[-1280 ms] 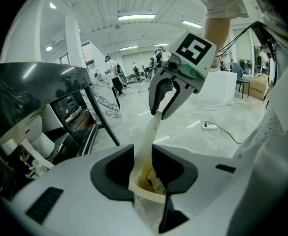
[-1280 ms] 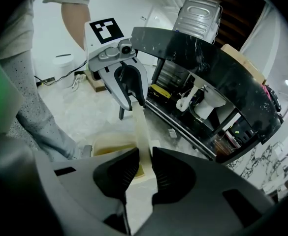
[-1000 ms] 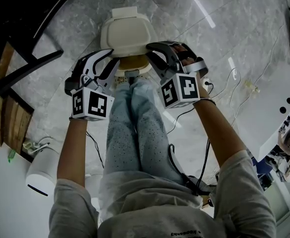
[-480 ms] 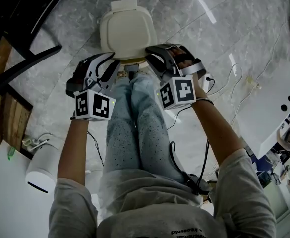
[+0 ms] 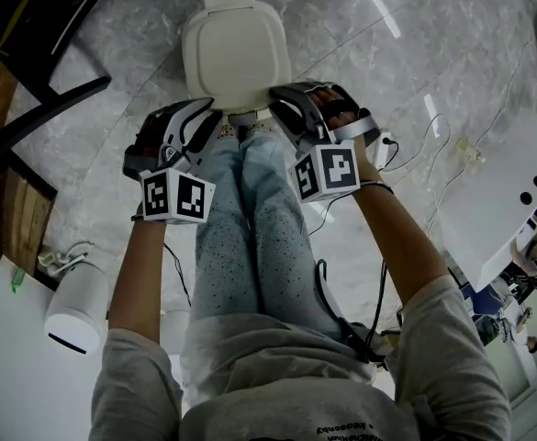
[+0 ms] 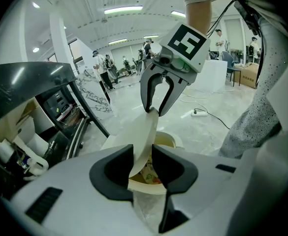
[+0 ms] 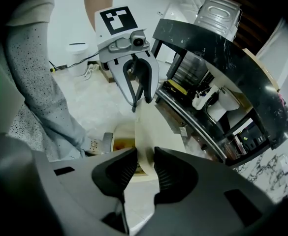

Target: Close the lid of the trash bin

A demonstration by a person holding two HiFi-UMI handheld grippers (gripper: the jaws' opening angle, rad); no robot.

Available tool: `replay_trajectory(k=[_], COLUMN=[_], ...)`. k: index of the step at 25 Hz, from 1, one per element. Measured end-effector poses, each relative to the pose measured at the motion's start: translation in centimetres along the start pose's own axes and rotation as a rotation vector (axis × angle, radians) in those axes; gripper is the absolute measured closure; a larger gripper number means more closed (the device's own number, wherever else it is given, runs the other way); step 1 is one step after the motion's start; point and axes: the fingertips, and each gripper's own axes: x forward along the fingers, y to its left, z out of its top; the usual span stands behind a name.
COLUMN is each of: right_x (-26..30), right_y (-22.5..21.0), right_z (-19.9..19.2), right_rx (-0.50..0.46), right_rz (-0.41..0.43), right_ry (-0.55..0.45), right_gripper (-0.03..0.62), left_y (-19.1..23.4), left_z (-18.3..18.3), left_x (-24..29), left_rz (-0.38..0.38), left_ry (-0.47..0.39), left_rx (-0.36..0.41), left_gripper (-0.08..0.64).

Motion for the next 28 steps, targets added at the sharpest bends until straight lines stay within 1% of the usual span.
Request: replay_trajectory(k=[4, 15, 19, 23, 28], right_x=[0.5, 2.0, 2.6, 3.4, 4.3], right_y=[0.6, 3.4, 4.1, 4.7, 5.0], right_z=[-0.2, -1.6, -1.9, -2.4, -2.9], right_rx=[-0.015, -0.019, -0.001, -0.030, -0.040], right_rz=[0.011, 0.038, 0.054, 0.038, 0.021], right_ry=[0.007, 0.023, 0.022, 0.032, 0.043], right_gripper=[0.469, 0.462, 0.462, 0.462, 0.462], left_y=[-0.6, -2.8, -3.3, -3.9, -4.2], left_z=[-0.6, -2.4, -3.1, -3.7, -4.3], left_x=[0.3, 1.6, 2.3, 2.9, 3.7], left_rz=[-0.003, -0.017, -0.021, -0.019, -0.012], left_ry=[0.005, 0.027, 0.039, 0.047, 0.054], left_rx=[0.000, -0.010, -0.004, -0.007, -0.003], left_gripper=[0.443, 0.443, 0.443, 0.445, 0.445])
